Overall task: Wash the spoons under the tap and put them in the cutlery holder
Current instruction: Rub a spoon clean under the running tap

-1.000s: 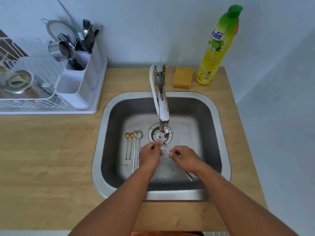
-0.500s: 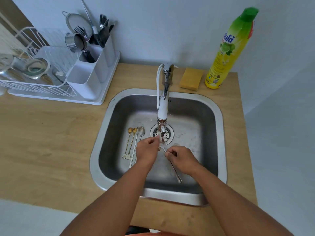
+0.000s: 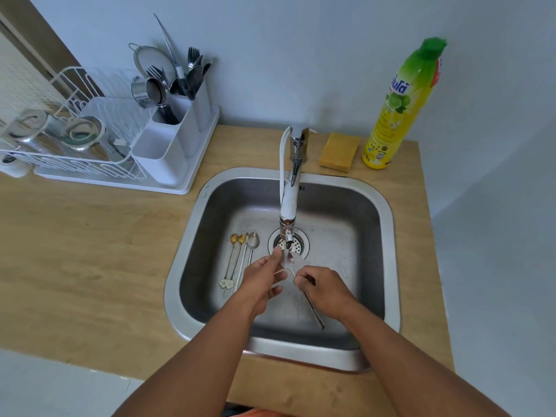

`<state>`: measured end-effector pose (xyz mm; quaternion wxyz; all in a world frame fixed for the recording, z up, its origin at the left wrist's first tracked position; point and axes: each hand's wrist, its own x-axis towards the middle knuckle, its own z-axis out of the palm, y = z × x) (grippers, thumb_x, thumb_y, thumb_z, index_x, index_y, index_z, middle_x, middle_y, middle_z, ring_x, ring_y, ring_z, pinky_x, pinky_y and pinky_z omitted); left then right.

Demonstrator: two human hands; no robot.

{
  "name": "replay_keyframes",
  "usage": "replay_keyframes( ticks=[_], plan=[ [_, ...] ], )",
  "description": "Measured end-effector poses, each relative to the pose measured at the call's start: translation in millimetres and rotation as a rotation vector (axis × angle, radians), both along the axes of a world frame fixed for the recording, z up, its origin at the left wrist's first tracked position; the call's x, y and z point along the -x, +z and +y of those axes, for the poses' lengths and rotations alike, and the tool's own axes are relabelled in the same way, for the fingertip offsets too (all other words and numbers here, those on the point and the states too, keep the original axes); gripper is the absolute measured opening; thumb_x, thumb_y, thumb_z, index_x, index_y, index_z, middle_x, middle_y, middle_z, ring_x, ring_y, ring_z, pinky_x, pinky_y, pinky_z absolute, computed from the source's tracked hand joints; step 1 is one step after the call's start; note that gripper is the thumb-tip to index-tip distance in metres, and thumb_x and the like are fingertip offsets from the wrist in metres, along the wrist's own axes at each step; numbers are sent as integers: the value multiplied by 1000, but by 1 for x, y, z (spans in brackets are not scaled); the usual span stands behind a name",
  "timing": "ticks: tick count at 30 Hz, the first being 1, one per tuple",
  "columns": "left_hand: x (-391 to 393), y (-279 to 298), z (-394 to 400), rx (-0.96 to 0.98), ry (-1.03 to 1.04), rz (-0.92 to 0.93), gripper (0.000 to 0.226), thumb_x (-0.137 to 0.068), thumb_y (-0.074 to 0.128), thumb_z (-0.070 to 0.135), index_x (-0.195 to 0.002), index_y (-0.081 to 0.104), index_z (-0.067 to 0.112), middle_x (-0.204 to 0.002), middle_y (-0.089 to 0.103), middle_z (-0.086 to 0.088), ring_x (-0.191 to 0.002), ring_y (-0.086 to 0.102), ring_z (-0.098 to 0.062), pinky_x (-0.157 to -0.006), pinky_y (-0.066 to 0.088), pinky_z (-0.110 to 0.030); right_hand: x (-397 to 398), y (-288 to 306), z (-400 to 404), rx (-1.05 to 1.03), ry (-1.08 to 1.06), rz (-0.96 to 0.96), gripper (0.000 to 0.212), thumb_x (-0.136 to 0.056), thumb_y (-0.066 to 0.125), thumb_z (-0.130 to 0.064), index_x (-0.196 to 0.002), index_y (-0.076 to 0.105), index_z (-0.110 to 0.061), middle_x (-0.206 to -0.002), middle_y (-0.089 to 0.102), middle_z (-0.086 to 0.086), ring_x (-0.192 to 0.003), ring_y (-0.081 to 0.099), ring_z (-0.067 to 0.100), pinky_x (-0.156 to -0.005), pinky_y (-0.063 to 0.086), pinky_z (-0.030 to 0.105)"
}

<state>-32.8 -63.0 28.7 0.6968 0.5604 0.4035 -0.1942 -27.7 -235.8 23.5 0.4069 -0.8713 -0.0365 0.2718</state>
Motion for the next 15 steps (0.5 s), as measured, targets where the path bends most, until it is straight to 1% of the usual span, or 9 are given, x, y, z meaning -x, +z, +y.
replay_keyframes(
  ticks=[3, 5, 8, 11, 13, 15],
  plan=[
    [-4, 5, -3, -32, 31, 37, 36, -83, 76, 62, -87, 75, 26, -68, 74, 14, -82, 72, -12, -57, 53, -28, 2, 3, 3, 30, 21, -12, 16, -100, 62, -35, -85, 68, -33, -80, 69, -12, -78, 62, 9, -77, 54, 37],
    [-5, 6, -5, -68, 50, 42, 38, -82, 77, 62, -87, 74, 25, -73, 76, 10, -81, 72, -13, -56, 53, -27, 4, 4, 5, 58, 37, -30, 16, -100, 60, -36, -86, 67, -34, -84, 69, -12, -81, 63, 11, -78, 55, 39],
    [-1, 3, -9, -217, 29, -47, 33, -83, 82, 54, -91, 76, 22, -84, 78, 5, -79, 70, -14, -62, 53, -29, 5, 5, 6, 94, 34, -60, 18, -101, 59, -38, -85, 64, -34, -83, 68, -12, -80, 63, 11, -76, 55, 39],
    [6, -1, -16, -372, 12, -156, 23, -79, 90, 38, -90, 75, 23, -81, 79, 5, -79, 74, -13, -71, 56, -27, 6, 6, 8, 164, 40, -100, 17, -101, 57, -42, -90, 66, -34, -85, 69, -13, -79, 62, 9, -70, 52, 35],
    [7, -1, -19, -439, -2, -184, 23, -76, 93, 33, -86, 74, 23, -76, 77, 7, -76, 74, -12, -69, 56, -27, 5, 6, 9, 191, 44, -127, 18, -101, 55, -43, -92, 66, -33, -87, 69, -12, -79, 62, 11, -69, 53, 35],
    [4, 2, -21, -459, -8, -198, 24, -75, 93, 36, -84, 74, 25, -72, 77, 10, -73, 74, -8, -67, 55, -25, 5, 6, 10, 192, 32, -130, 18, -100, 55, -42, -90, 65, -32, -85, 69, -13, -79, 62, 11, -69, 53, 35]
  ],
)
